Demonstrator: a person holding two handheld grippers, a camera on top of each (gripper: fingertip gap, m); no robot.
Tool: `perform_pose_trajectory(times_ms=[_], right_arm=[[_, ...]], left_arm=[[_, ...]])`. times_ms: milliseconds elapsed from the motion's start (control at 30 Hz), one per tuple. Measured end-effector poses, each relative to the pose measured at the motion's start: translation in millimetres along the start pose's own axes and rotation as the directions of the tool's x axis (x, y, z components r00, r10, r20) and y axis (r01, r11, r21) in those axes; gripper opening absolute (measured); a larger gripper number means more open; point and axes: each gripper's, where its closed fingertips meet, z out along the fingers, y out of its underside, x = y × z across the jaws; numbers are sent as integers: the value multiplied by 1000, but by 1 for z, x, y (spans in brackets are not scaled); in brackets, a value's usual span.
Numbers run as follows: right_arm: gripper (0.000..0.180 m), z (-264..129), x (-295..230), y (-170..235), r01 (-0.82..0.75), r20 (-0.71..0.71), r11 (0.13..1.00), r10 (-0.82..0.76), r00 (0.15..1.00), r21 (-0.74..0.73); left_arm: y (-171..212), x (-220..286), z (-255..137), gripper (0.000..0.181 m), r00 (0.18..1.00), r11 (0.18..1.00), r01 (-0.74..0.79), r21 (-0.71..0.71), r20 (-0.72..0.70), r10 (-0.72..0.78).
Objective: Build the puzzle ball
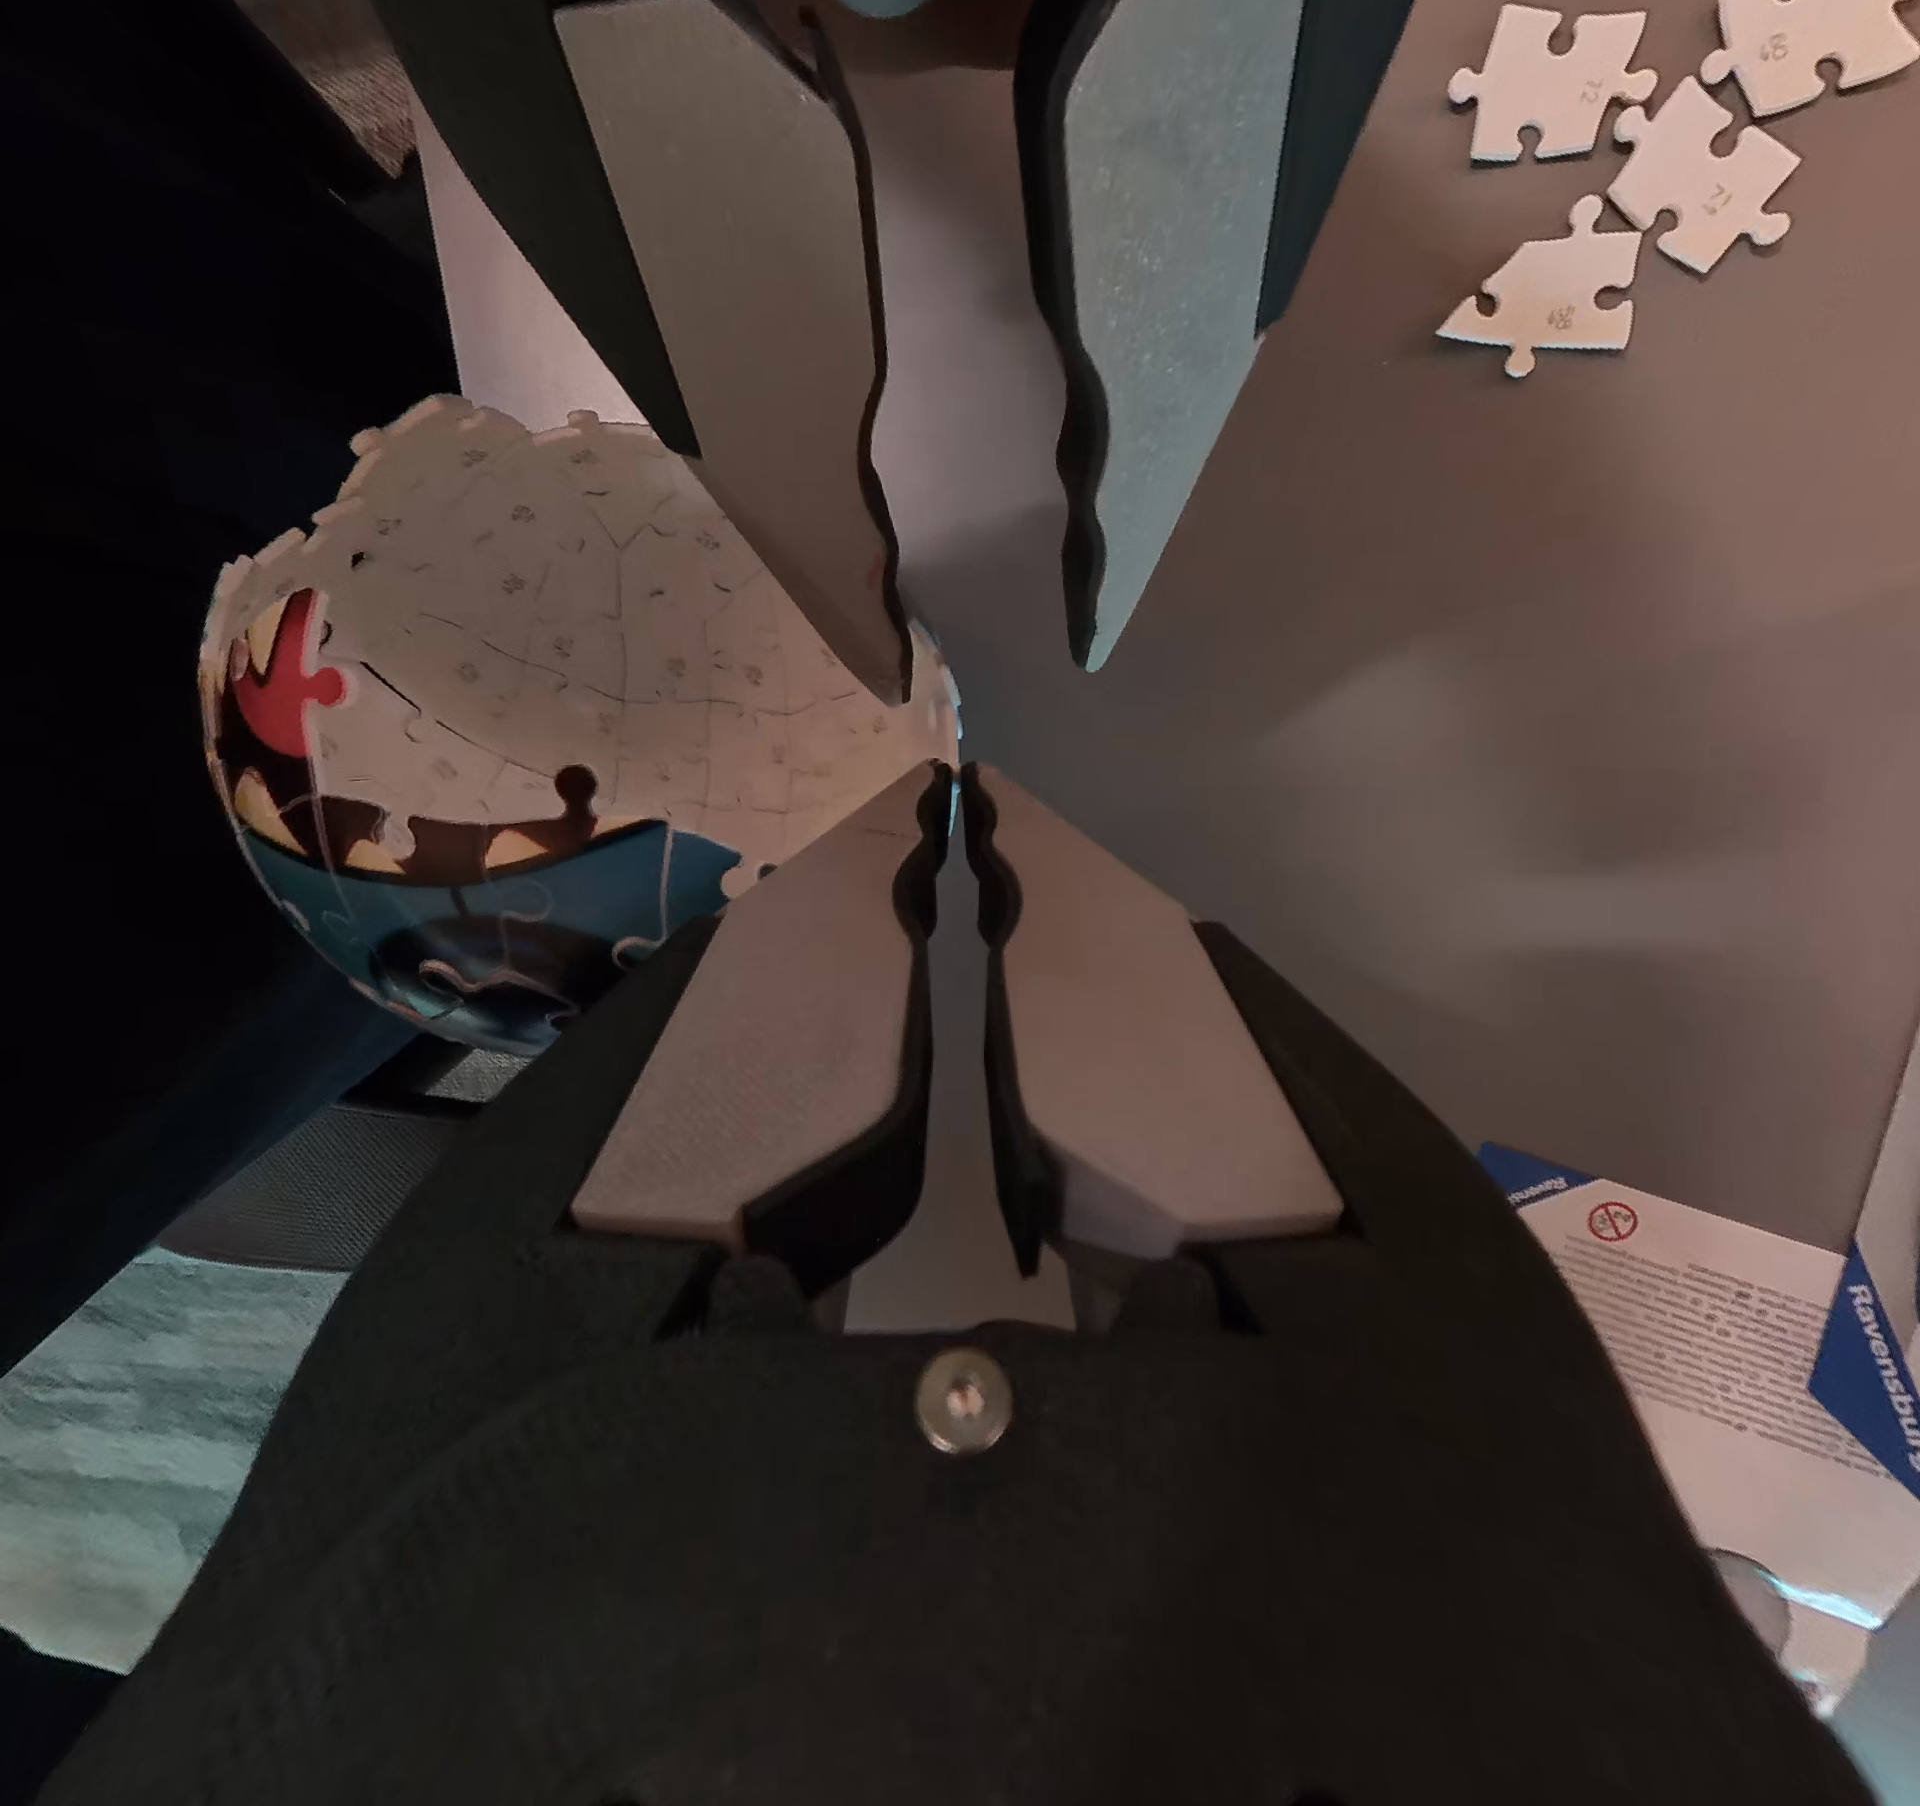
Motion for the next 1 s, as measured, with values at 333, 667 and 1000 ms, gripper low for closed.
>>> perform_pose_trajectory(times_ms=[333, 667, 1000], right_arm=[[0, -11, 0, -7, -27, 2, 994, 27, 1000, 103], [0, -54, 31, 38, -285, 3, 876, 308, 951, 389], [0, 6, 42, 104, -433, 121, 802, 423, 898, 411]], left_arm=[[-4, -3, -18, 44, 1000, 998, 20, 64, 20, -21], [15, -9, -76, 53, 996, 976, 31, 215, 78, -48], [61, 30, -38, 74, 995, 981, -103, 164, 9, 103]])
